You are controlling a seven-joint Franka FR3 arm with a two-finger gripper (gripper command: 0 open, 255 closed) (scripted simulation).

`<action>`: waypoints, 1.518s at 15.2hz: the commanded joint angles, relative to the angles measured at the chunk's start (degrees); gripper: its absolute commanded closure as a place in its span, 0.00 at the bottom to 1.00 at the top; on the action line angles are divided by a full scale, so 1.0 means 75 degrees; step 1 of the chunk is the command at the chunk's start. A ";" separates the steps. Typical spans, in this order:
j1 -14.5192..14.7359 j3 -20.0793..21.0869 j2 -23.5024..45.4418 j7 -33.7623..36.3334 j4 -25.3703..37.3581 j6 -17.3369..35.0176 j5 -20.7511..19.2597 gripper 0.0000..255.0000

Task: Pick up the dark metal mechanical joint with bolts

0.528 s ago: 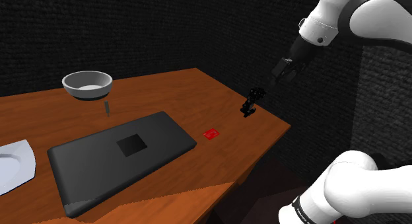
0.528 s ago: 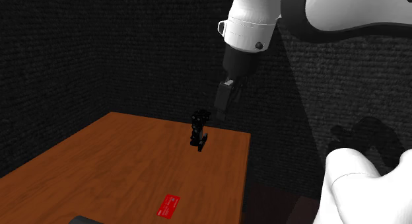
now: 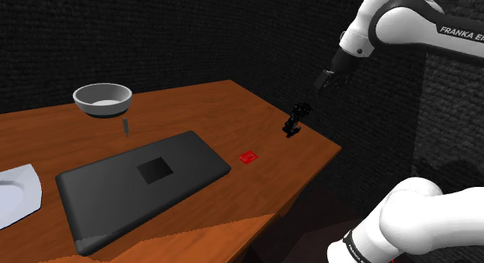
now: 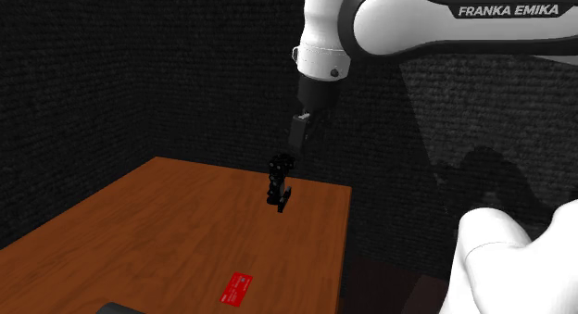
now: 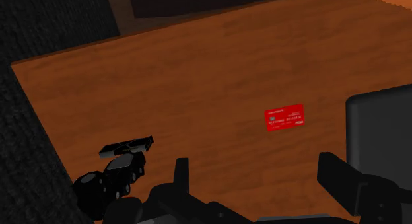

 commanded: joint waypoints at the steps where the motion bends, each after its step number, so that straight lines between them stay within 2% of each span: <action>1: -0.0076 -0.0301 0.0468 -0.0246 0.0149 0.0227 -0.0050 0.00; 7: -0.0253 -0.1137 0.1861 -0.0984 0.0718 0.0737 -0.0027 0.00; 12: -0.0377 -0.1784 0.3167 -0.1662 0.1412 0.1041 0.0210 0.00; 18: -0.0603 -0.2432 0.4909 -0.2564 0.2520 0.1197 0.0795 0.00; 23: -0.0980 -0.2753 0.6465 -0.3304 0.3681 0.1100 0.1453 0.00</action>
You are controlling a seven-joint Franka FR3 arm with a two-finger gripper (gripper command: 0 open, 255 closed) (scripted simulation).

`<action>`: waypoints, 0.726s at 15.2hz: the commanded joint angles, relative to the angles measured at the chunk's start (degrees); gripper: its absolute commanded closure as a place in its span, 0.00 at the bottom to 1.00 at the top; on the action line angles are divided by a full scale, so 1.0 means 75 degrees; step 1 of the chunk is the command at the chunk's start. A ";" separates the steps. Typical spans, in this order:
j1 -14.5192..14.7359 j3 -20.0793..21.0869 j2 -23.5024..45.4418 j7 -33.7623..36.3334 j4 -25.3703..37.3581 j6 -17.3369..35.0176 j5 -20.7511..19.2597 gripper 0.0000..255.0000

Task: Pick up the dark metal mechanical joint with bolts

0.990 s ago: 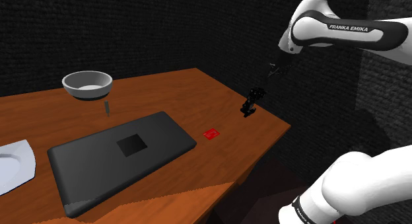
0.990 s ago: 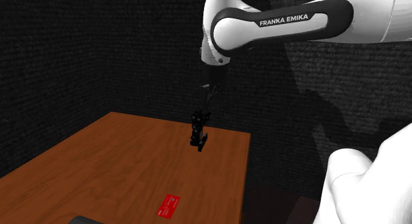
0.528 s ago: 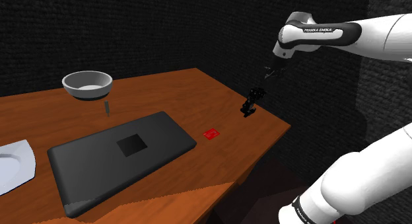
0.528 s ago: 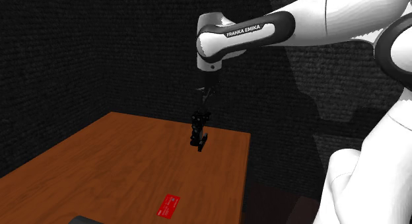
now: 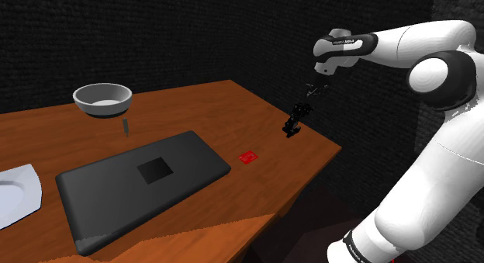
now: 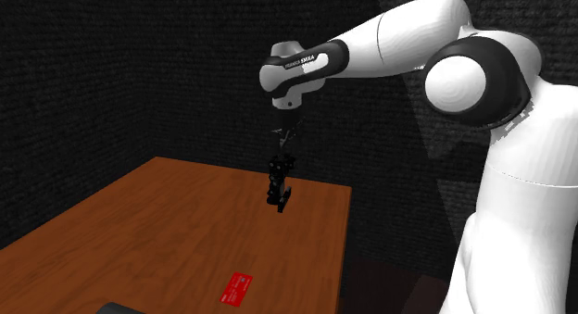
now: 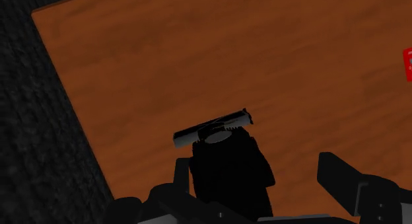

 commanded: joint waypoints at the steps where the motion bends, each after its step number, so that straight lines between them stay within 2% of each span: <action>1: -0.0080 -0.0035 0.0293 -0.0131 0.0122 0.0072 0.0131 0.00; 7: -0.0091 -0.0018 0.0441 -0.0184 -0.0321 0.0649 0.0206 0.00; 10: -0.0093 -0.0017 0.0458 -0.0190 -0.0360 0.0704 0.0214 0.00; 11: -0.0092 -0.0016 0.0459 -0.0189 -0.0358 0.0703 0.0214 1.00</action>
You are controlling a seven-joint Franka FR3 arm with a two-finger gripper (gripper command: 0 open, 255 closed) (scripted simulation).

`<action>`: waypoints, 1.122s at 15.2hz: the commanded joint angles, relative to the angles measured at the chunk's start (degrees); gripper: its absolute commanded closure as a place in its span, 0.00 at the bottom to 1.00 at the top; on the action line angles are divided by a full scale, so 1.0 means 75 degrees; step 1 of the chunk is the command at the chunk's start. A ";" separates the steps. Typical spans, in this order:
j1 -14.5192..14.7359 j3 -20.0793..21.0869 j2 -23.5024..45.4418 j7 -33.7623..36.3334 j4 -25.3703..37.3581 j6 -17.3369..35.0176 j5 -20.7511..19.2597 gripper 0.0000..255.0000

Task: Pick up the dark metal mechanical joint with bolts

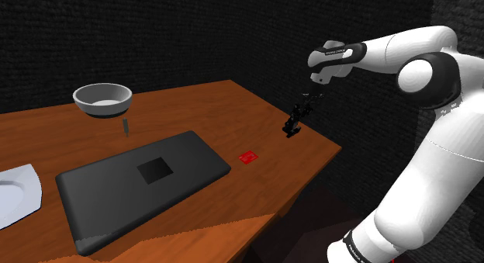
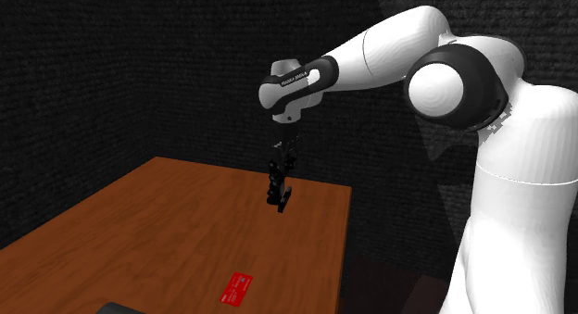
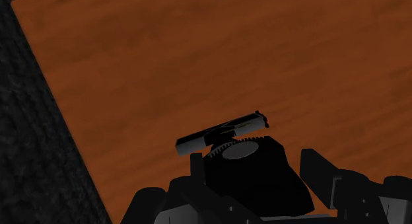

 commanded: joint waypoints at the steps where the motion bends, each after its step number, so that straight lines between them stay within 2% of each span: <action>1: -0.0001 0.0000 0.0004 -0.0002 -0.0004 0.0008 0.0002 1.00; 9: -0.0002 -0.0001 0.0003 -0.0003 -0.0004 0.0007 0.0001 1.00; 17: 0.0009 -0.0020 -0.0189 0.0066 0.0593 -0.0764 -0.0095 1.00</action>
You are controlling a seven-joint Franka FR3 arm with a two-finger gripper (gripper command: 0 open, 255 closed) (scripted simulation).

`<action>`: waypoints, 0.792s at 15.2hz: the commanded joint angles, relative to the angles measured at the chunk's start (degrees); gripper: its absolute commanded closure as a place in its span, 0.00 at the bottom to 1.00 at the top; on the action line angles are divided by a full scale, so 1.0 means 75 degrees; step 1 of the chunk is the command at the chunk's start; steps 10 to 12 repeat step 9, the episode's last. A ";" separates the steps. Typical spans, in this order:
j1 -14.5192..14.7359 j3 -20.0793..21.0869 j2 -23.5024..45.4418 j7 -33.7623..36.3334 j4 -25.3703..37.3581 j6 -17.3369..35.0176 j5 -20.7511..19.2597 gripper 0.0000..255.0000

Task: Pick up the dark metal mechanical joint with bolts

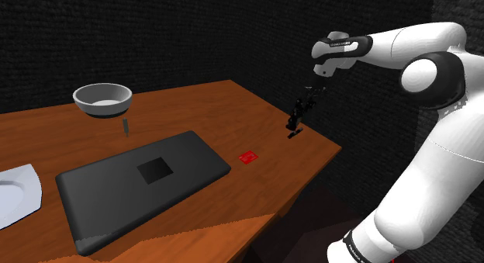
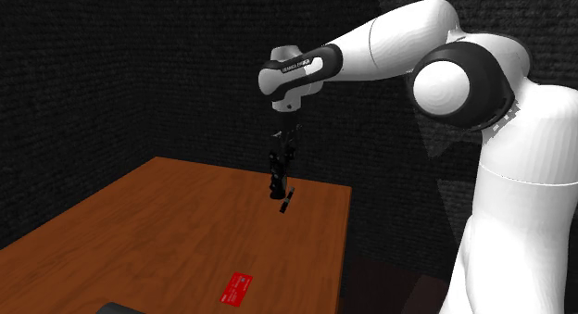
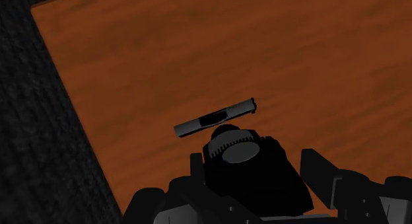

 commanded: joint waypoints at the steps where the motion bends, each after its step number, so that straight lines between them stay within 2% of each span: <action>1: 0.0008 -0.0002 -0.0062 0.0026 0.0151 -0.0202 -0.0028 1.00; 7: 0.0003 -0.0012 -0.0123 0.0052 0.0694 -0.0800 -0.0061 1.00; 12: 0.0003 -0.0012 -0.0124 0.0053 0.0708 -0.0816 -0.0062 1.00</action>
